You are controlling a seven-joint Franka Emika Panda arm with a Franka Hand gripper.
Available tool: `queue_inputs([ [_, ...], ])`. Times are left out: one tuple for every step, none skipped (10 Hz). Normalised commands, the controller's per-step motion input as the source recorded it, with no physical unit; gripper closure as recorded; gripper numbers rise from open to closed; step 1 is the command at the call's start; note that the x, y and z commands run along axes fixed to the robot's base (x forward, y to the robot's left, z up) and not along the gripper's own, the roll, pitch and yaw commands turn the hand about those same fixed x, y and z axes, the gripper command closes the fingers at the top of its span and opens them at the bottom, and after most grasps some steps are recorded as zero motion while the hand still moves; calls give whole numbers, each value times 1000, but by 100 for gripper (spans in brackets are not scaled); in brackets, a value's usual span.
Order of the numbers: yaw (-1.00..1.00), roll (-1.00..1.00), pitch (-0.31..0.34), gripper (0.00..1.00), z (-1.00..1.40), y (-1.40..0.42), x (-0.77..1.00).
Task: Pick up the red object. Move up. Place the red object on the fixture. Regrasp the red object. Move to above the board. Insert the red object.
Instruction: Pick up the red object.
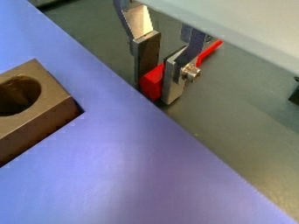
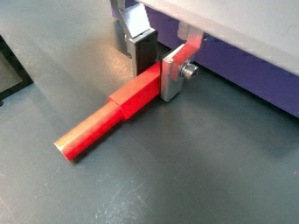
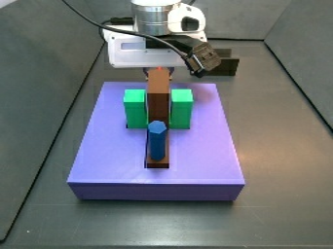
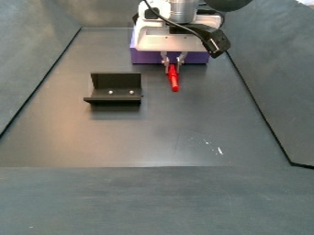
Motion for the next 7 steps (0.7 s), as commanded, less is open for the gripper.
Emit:
queue_inputs([
  [0, 0, 0, 100, 0, 0, 0],
  [0, 0, 0, 100, 0, 0, 0],
  [0, 0, 0, 100, 0, 0, 0],
  [0, 0, 0, 100, 0, 0, 0],
  [0, 0, 0, 100, 0, 0, 0],
  [0, 0, 0, 100, 0, 0, 0],
  [0, 0, 0, 100, 0, 0, 0],
])
